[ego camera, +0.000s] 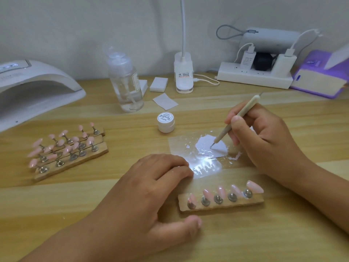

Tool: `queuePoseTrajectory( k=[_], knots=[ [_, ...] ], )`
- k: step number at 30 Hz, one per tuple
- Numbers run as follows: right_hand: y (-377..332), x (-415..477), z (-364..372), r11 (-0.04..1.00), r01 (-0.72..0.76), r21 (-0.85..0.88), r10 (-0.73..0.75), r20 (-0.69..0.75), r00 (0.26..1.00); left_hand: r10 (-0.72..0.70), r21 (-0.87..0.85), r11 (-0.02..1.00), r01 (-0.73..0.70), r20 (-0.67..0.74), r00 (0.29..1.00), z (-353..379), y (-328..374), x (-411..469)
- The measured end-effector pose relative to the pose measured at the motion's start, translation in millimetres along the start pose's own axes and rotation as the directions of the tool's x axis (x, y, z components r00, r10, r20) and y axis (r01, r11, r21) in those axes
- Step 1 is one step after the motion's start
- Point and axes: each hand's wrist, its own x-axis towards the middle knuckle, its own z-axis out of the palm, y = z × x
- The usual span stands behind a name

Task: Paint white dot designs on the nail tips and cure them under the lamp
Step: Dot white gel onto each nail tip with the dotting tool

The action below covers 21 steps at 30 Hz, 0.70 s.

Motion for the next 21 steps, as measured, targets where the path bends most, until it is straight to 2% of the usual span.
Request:
queuePoseTrajectory(
  k=[4, 8, 11, 14, 19, 21],
  knots=[
    [0.4, 1.2, -4.3, 0.984, -0.007, 0.177, 0.029, -0.121, 0.992, -0.019, -0.021, 1.0, 0.017, -0.094, 0.995, 0.5, 0.8, -2.6],
    [-9.6, 4.2, -5.0, 0.922, -0.112, 0.371, 0.195, -0.193, 0.962, -0.049, -0.136, 0.99, 0.019, -0.222, 0.974, 0.1, 2.5, -2.5],
    [-23.5, 5.1, -6.0, 0.86, -0.139, 0.491, 0.269, -0.205, 0.941, -0.101, -0.242, 0.969, 0.048, -0.214, 0.972, 0.4, 5.4, -1.4],
    [-39.6, 1.9, -7.9, 0.847, -0.119, 0.518, 0.255, -0.199, 0.946, -0.107, -0.238, 0.97, 0.058, -0.197, 0.975, 3.2, 11.5, -1.4],
    [-62.4, -10.3, -9.3, 0.849, -0.049, 0.526, 0.165, -0.178, 0.97, -0.203, -0.352, 0.929, 0.118, -0.218, 0.955, 3.0, 19.4, -3.8],
    [-69.1, -19.3, -8.5, 0.871, -0.009, 0.492, 0.107, -0.173, 0.979, -0.179, -0.271, 0.956, 0.108, -0.254, 0.95, 2.1, 21.5, -5.3]
  ],
)
